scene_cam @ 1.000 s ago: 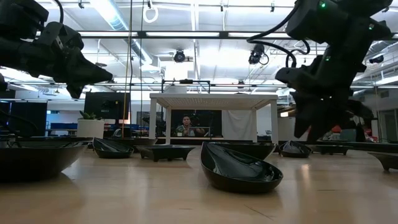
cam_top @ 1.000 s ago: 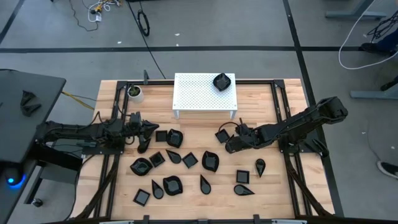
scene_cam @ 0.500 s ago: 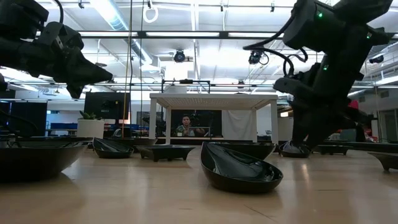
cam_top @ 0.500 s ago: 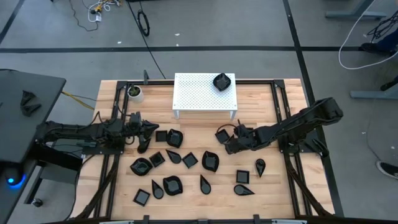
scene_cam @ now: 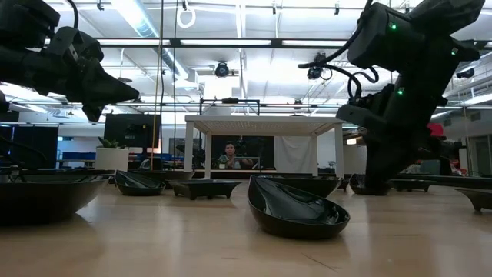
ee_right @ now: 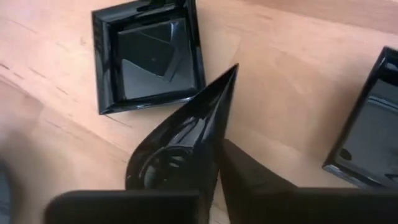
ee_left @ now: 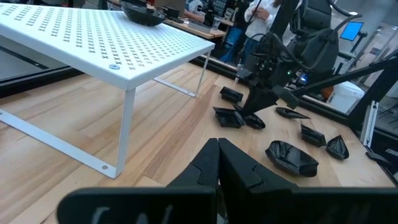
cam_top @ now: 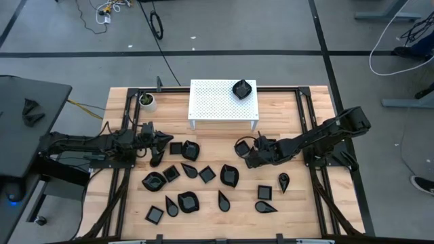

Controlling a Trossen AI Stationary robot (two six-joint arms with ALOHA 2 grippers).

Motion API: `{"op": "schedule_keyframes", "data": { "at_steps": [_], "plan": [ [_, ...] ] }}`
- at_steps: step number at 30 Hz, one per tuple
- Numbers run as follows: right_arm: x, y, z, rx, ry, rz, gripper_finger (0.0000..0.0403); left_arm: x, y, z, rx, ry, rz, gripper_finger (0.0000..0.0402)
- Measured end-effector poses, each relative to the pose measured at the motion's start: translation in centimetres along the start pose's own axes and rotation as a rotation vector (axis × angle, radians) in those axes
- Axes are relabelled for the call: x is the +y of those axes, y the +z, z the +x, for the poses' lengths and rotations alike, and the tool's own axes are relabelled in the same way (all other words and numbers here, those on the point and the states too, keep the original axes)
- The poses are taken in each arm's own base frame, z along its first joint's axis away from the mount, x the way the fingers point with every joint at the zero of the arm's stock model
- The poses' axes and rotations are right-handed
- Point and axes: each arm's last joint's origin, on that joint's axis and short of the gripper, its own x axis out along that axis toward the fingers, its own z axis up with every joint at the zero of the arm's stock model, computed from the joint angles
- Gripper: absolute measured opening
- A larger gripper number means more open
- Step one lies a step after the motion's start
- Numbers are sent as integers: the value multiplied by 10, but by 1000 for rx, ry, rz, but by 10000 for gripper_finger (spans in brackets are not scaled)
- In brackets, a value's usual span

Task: Pick & Place Mini shaped plates
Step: Put the black drop-shaped plate on the shelf

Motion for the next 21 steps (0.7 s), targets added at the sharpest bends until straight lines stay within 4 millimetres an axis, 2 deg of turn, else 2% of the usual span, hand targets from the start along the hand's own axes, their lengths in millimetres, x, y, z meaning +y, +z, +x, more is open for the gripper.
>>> {"op": "schedule_keyframes", "data": {
  "at_steps": [4, 7, 10, 13, 16, 19, 21],
  "plan": [
    [4, 5, -13, 35, 4, -13, 11, 0, 0, 0, 0, 0, 1, 7],
    [16, 17, -39, 65, -13, -41, 5, 0, 0, 0, 0, 0, 1, 7],
    [34, 39, -71, 67, -4, -88, 5, 0, 0, 0, 1, 0, 1, 7],
    [56, 73, -103, 1, 94, -133, 3, 0, 0, 0, 0, 0, 2, 7],
    [74, 118, -130, -146, 237, -170, 2, 0, 0, 0, 0, 0, 2, 7],
    [78, 166, -150, -346, 328, -203, 1, 0, 0, 0, 0, 0, 2, 7],
    [74, 198, -155, -461, 343, -221, 1, 0, 0, 0, 0, 0, 1, 7]
  ]
}}
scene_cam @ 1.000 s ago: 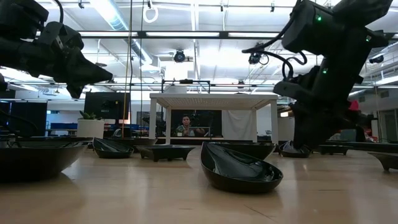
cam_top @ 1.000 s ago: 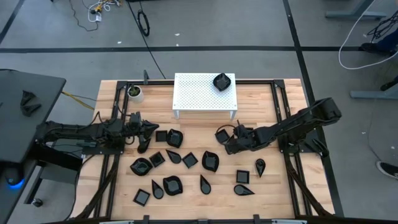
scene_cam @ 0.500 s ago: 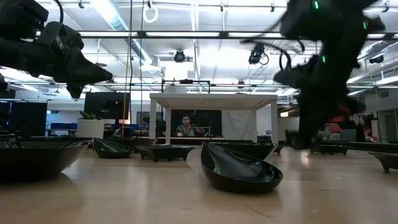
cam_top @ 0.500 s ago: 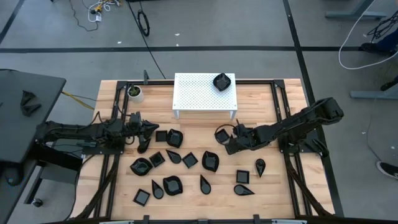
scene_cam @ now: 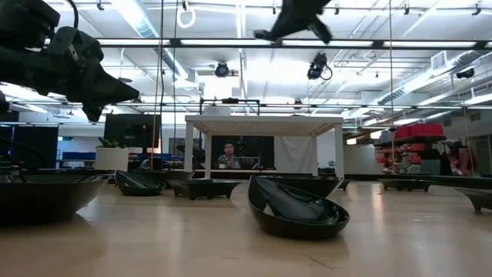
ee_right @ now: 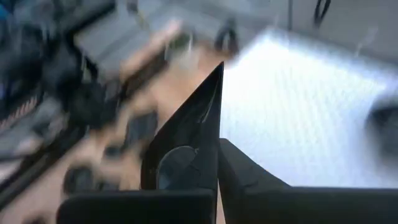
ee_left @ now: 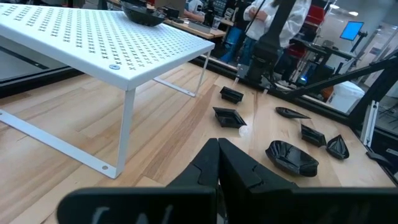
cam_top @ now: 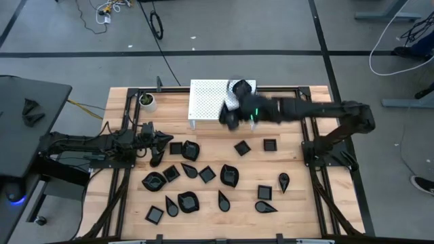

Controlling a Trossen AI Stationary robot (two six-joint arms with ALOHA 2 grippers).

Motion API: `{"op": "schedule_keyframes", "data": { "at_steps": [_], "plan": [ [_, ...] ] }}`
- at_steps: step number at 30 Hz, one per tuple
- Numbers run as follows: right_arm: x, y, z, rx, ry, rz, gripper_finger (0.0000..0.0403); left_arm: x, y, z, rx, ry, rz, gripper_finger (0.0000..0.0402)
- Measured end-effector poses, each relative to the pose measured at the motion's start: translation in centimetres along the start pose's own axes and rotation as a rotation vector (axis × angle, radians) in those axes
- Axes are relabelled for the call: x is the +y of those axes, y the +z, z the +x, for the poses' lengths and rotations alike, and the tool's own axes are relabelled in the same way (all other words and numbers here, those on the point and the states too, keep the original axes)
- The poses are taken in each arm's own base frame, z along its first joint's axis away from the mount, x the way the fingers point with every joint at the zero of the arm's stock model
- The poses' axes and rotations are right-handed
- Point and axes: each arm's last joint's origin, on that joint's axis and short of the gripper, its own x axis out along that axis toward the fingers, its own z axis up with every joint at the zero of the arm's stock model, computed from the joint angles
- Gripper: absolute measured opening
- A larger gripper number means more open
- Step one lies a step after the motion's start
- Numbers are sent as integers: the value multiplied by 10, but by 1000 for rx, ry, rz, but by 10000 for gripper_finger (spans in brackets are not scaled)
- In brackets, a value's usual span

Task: Pick & Place Mini shaped plates
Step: Put the black drop-shaped plate on the shelf

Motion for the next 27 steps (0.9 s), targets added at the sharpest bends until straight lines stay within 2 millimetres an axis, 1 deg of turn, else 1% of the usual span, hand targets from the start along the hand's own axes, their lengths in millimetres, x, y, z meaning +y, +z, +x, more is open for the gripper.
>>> {"op": "schedule_keyframes", "data": {
  "at_steps": [2, 4, 7, 10, 13, 15, 18, 22, 27],
  "plan": [
    [-15, 23, 12, -62, -11, -30, 1, 0, 0, 0, 1, 1, 0, 7],
    [-31, 41, 27, -107, -27, -42, 1, 0, 0, 0, 1, 1, 0, 7],
    [-52, 62, 53, -137, -26, -23, 1, 0, 0, 0, 0, 3, -1, 7],
    [-68, 74, 80, -101, 9, -2, 0, 0, 0, 0, -3, 8, -2, 7],
    [-78, 77, 107, -32, 11, 12, 0, 0, 0, 0, -5, 11, -2, 7],
    [-84, 78, 119, 3, -3, 20, 0, 0, 0, 0, -5, 11, -2, 7],
    [-90, 77, 135, 23, -21, 30, 0, 0, 0, 0, -5, 11, -2, 7],
    [-103, 70, 153, 60, -54, 58, 0, 0, 0, 0, -4, 11, -3, 7],
    [-109, 59, 173, 116, -14, 73, 2, 0, 0, 0, -4, 11, -3, 7]
  ]
}}
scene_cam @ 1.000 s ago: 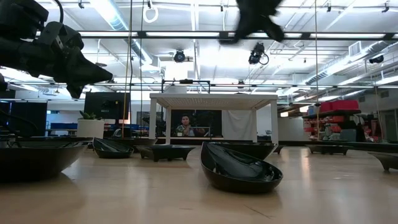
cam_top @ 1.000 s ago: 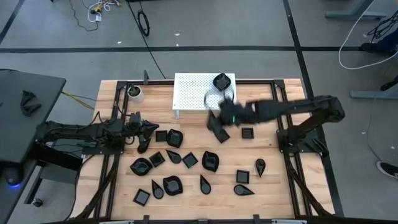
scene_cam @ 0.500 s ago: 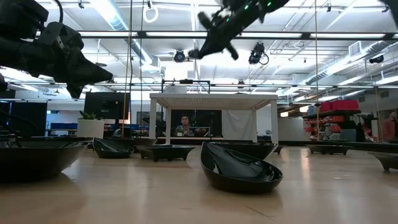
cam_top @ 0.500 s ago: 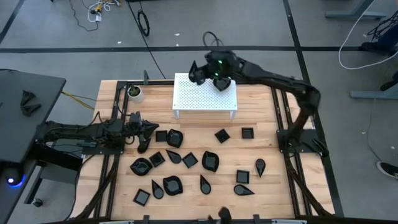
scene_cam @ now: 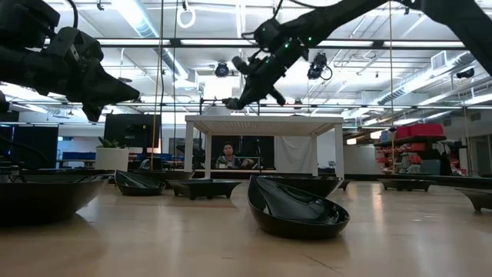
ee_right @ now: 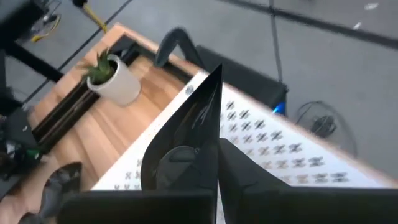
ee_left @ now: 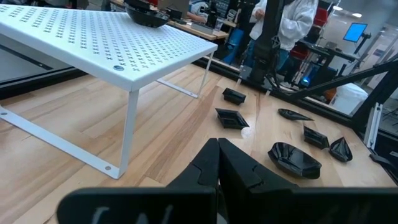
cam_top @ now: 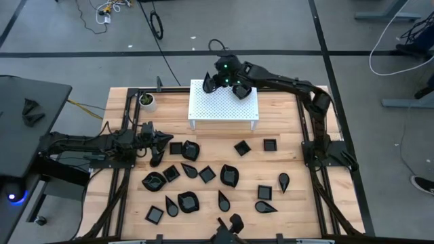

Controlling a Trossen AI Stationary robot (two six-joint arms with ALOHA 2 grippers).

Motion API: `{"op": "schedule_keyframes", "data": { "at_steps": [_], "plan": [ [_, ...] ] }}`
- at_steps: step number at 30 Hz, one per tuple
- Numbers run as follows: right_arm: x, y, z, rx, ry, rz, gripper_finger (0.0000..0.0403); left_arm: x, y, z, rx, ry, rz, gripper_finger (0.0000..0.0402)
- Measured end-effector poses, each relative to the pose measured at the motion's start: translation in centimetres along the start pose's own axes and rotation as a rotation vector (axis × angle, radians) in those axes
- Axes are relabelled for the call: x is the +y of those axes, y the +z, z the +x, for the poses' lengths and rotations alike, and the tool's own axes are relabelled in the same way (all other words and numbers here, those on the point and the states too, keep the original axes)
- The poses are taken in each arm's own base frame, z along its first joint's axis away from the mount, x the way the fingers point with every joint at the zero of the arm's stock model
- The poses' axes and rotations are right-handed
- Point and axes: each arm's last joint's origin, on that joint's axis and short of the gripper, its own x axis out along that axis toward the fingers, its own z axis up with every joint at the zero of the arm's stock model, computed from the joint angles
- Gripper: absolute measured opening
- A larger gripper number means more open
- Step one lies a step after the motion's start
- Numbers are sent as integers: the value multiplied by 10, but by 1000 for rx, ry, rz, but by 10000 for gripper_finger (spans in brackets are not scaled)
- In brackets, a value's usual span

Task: Pick & Place Mini shaped plates
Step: Put the black drop-shaped plate on the shelf

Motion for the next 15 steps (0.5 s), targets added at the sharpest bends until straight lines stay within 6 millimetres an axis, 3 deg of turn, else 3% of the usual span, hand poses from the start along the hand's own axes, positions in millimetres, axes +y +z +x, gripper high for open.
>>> {"op": "schedule_keyframes", "data": {
  "at_steps": [9, 15],
  "plan": [
    [-6, -9, 28, -1, -6, 30, 13, 0, 0, 0, -1, 0, -1, 7],
    [-5, -5, 28, -58, -23, 39, 72, 0, 0, 0, 1, 1, -21, 7]
  ]
}}
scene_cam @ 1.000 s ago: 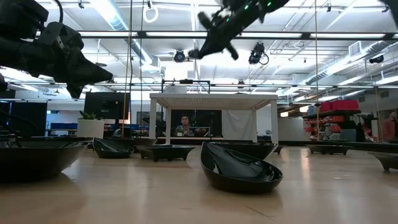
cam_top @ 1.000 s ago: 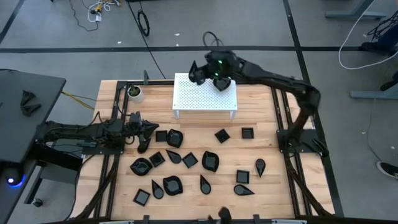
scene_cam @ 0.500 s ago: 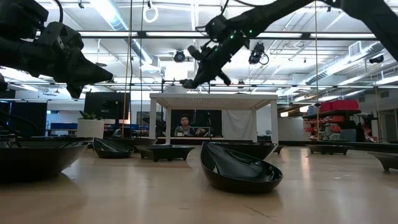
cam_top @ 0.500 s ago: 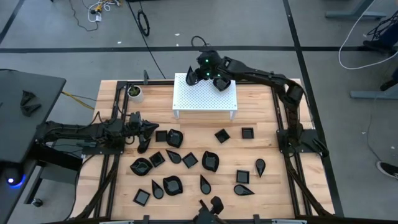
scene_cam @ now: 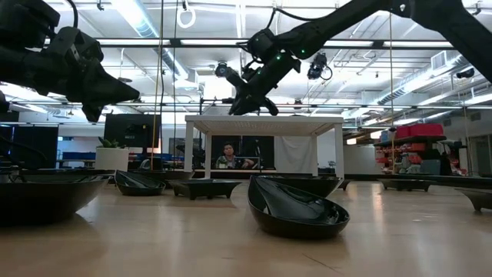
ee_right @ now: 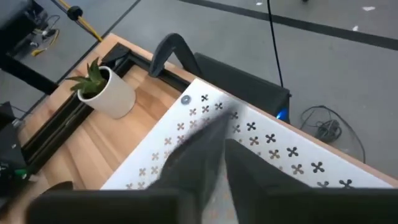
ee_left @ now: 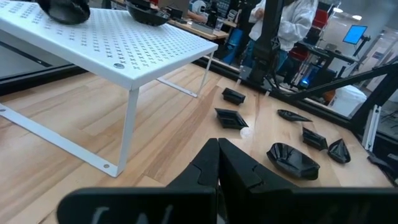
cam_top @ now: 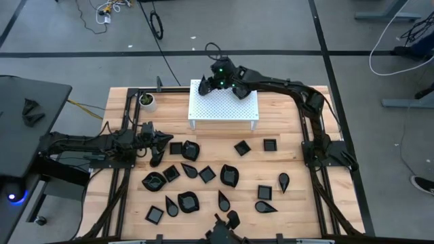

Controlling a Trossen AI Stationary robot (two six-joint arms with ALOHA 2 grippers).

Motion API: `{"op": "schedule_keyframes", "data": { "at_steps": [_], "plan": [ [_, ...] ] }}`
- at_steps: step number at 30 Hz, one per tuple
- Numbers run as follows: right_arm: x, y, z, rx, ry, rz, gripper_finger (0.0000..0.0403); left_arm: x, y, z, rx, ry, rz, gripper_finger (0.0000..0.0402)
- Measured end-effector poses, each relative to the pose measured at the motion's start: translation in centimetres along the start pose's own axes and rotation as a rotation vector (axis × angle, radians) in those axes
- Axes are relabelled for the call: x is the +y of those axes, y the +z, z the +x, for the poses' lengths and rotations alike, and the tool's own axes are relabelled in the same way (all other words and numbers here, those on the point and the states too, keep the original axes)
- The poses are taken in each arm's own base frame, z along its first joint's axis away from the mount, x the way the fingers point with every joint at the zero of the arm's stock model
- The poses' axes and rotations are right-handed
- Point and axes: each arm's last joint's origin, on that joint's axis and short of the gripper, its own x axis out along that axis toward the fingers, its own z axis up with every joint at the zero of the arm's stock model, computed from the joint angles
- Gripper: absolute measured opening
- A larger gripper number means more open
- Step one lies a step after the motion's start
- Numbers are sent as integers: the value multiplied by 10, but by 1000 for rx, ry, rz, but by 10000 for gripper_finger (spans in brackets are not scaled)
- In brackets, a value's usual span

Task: Pick & Place Mini shaped plates
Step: Put the black drop-shaped plate on the shelf, then put the black square plate on the shelf

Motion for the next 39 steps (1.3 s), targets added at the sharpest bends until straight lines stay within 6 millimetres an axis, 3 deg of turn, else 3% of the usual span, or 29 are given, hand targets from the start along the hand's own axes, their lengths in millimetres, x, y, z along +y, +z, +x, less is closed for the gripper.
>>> {"op": "schedule_keyframes", "data": {
  "at_steps": [7, 10, 13, 18, 22, 27, 31, 34, 39],
  "plan": [
    [5, 4, -7, -26, 14, -113, 168, 0, 0, 0, 0, -1, -6, 7],
    [30, 9, -34, -61, 64, -211, 187, 0, 0, 0, 2, 0, -5, 7],
    [68, 2, -73, -62, 93, -360, 190, 0, -1, 0, 7, 2, -3, 7],
    [125, -53, -135, 54, 1, -606, 175, 0, -1, 0, 7, 2, -3, 7],
    [146, -128, -168, 214, -39, -681, 158, 0, -1, 0, 10, 3, -2, 7],
    [146, -216, -186, 399, 30, -652, 142, 0, -1, 0, 11, 4, 0, 7],
    [127, -266, -182, 521, 71, -944, 129, 0, -1, 0, 13, 2, 3, 7],
    [105, -286, -174, 553, 32, -1147, 117, 0, -1, 0, 12, 1, 9, 7],
    [70, -288, -150, 570, -4, -1300, 99, 0, -1, 0, 13, 1, 9, 7]
  ]
}}
